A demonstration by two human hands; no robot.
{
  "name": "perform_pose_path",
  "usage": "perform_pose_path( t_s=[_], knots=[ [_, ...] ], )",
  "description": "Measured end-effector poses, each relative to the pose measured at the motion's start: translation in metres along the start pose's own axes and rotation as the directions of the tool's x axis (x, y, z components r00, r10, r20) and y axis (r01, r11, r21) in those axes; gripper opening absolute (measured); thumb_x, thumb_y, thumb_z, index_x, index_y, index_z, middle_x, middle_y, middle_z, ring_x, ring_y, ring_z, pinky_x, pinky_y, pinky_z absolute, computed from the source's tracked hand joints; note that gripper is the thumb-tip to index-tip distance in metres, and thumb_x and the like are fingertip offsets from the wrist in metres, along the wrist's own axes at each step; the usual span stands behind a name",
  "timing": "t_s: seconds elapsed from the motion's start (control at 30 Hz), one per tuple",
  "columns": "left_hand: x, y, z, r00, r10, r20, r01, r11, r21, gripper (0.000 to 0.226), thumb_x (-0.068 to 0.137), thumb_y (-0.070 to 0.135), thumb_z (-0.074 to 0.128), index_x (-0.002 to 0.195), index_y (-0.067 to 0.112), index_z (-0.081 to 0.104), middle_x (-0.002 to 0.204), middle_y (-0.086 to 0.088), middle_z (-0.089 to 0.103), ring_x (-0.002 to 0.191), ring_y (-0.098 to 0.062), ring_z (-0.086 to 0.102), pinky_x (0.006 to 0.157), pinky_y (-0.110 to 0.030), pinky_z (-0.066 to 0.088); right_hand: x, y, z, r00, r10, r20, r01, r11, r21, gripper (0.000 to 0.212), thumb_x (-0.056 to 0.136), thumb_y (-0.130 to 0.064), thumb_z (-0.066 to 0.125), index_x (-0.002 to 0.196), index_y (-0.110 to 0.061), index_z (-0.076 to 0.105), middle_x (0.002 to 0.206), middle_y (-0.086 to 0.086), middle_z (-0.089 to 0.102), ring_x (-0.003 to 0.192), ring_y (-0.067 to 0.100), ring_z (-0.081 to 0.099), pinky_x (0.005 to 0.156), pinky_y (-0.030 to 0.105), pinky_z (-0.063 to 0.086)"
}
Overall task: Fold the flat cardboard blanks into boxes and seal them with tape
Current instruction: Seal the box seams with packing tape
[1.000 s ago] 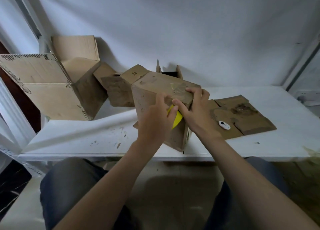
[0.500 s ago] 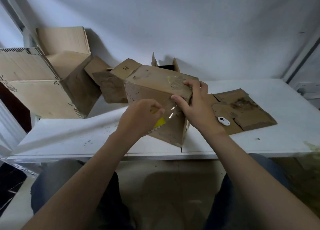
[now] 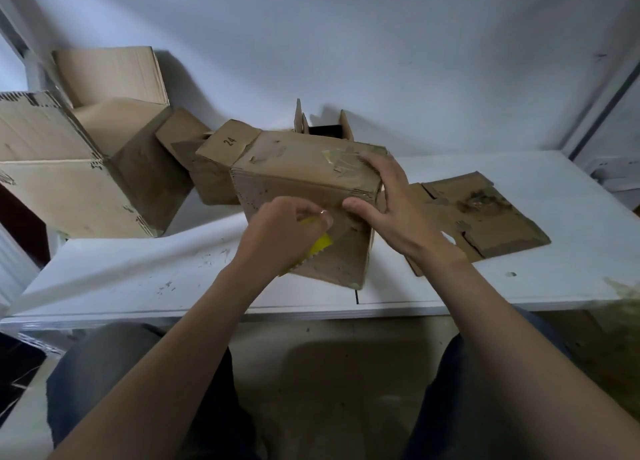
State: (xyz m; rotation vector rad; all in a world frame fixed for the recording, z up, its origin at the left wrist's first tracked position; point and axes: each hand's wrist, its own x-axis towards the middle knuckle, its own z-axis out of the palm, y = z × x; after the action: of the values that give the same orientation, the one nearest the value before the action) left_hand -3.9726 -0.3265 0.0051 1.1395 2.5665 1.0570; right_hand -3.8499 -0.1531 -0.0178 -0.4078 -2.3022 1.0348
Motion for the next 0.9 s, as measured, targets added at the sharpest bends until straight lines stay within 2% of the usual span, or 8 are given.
perform_pose_path(
  t_s=[0.07,0.13,0.2,0.3,0.47,0.63,0.8,0.9],
  knots=[
    [-0.001,0.003,0.000,0.999,0.021,-0.040,-0.021,1.000,-0.015,0.013,0.091,0.043,0.067,0.096,0.037,0.078,0.096,0.018,0.073,0.093,-0.002,0.064,0.082,-0.031,0.054,-0.006,0.010,-0.012,1.000,-0.013,-0.010,0.013,0.998,0.056,0.045,0.103,-0.047,0.047,0.145,-0.049,0.031,0.153,-0.017,0.035,0.135,-0.007,0.036,0.101,0.008,0.034],
    [-0.002,0.008,0.001,0.997,0.028,-0.073,-0.028,1.000,0.004,0.011,0.092,0.039,0.067,0.094,0.037,0.077,0.097,0.017,0.073,0.093,-0.005,0.063,0.079,-0.030,0.053,-0.013,0.035,-0.020,0.989,0.039,-0.141,-0.029,0.997,0.071,0.039,0.108,-0.043,0.038,0.146,-0.039,0.037,0.150,-0.014,0.043,0.129,-0.006,0.043,0.098,0.010,0.037],
    [-0.002,0.011,0.003,0.996,0.018,-0.091,-0.016,1.000,0.022,0.011,0.092,0.039,0.067,0.095,0.036,0.077,0.097,0.016,0.072,0.094,-0.008,0.063,0.078,-0.031,0.052,-0.019,0.078,-0.030,0.970,0.128,-0.209,-0.153,0.982,-0.110,0.034,0.107,-0.035,0.044,0.139,-0.027,0.052,0.140,-0.006,0.053,0.123,0.007,0.052,0.099,0.024,0.042],
    [-0.004,0.011,0.007,0.994,-0.009,-0.106,0.014,0.999,0.049,0.013,0.091,0.040,0.066,0.096,0.036,0.077,0.092,0.018,0.068,0.090,-0.011,0.063,0.077,-0.031,0.051,-0.023,0.144,-0.040,0.958,0.259,-0.125,-0.287,0.837,-0.465,0.029,0.095,-0.011,0.055,0.120,-0.013,0.070,0.129,0.009,0.062,0.120,0.032,0.057,0.101,0.042,0.044],
    [-0.007,0.013,0.009,0.992,-0.026,-0.126,0.037,0.996,0.087,0.019,0.094,0.039,0.063,0.108,0.034,0.075,0.094,0.014,0.066,0.084,-0.014,0.062,0.073,-0.029,0.050,-0.035,0.184,-0.051,0.768,0.639,0.045,-0.433,0.570,-0.699,0.043,0.104,-0.032,0.039,0.144,-0.037,0.052,0.142,0.006,0.056,0.131,0.034,0.044,0.110,0.048,0.035],
    [-0.009,0.011,0.004,0.992,-0.046,-0.119,0.058,0.993,0.107,0.020,0.094,0.039,0.063,0.110,0.033,0.075,0.094,0.011,0.064,0.083,-0.014,0.060,0.067,-0.026,0.045,-0.047,0.186,-0.043,0.852,0.503,-0.147,-0.489,0.660,-0.570,0.030,0.096,-0.052,0.060,0.100,-0.027,0.076,0.094,0.005,0.071,0.095,0.028,0.061,0.082,0.041,0.054],
    [-0.010,0.013,0.002,0.992,-0.068,-0.106,0.079,0.991,0.105,0.020,0.095,0.038,0.063,0.109,0.032,0.076,0.095,0.008,0.065,0.080,-0.012,0.059,0.065,-0.026,0.044,-0.053,0.176,-0.030,0.794,0.582,-0.174,-0.606,0.745,-0.278,0.024,0.090,-0.030,0.075,0.107,-0.015,0.066,0.096,0.000,0.064,0.086,0.020,0.058,0.073,0.031,0.044],
    [-0.011,0.016,0.001,0.992,-0.067,-0.110,0.079,0.991,0.107,0.022,0.096,0.038,0.062,0.111,0.029,0.075,0.096,0.008,0.065,0.075,-0.007,0.057,0.061,-0.022,0.042,-0.055,0.151,-0.032,0.814,0.566,-0.130,-0.580,0.804,-0.131,0.021,0.094,-0.032,0.071,0.091,-0.011,0.073,0.081,0.005,0.070,0.074,0.020,0.059,0.061,0.029,0.040]
  ],
)
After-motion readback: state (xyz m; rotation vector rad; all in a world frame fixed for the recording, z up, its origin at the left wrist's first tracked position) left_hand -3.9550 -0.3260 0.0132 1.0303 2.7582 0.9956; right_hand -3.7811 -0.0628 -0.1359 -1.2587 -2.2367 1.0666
